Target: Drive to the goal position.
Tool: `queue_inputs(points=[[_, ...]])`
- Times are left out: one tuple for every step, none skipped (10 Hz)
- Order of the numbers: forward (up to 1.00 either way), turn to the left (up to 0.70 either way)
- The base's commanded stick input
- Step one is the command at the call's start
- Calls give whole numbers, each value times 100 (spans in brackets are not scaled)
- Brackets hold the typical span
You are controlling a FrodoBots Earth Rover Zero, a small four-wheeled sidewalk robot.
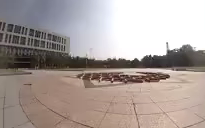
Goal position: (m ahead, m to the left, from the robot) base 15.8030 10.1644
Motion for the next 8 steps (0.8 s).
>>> queue_inputs(points=[[4, 0], [5, 0], [5, 0], [5, 0], [5, 0], [4, 0], [4, 0], [4, 0]])
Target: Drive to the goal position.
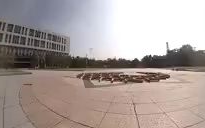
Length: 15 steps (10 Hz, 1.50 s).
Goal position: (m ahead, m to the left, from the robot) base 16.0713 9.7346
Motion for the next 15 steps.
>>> queue_inputs(points=[[4, 0], [4, 0], [4, 0], [4, 0], [4, 0], [5, 0], [4, 0], [5, 0], [5, 0], [5, 0], [5, 0], [5, 0], [5, 0], [5, 0], [5, 0]])
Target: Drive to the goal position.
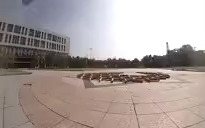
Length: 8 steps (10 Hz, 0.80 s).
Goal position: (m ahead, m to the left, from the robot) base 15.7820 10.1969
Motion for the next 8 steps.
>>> queue_inputs(points=[[4, 0], [5, 0], [4, 0], [5, 0], [5, 0], [5, 0], [5, 0], [5, 0]])
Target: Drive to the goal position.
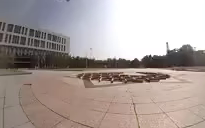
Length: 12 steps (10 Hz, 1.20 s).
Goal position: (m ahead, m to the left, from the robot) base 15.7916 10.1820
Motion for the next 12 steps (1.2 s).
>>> queue_inputs(points=[[5, 0], [5, 0], [5, 0], [4, 0], [4, 0], [4, 0], [4, 0], [5, 0], [5, 0], [5, 0], [5, 0], [5, 0]])
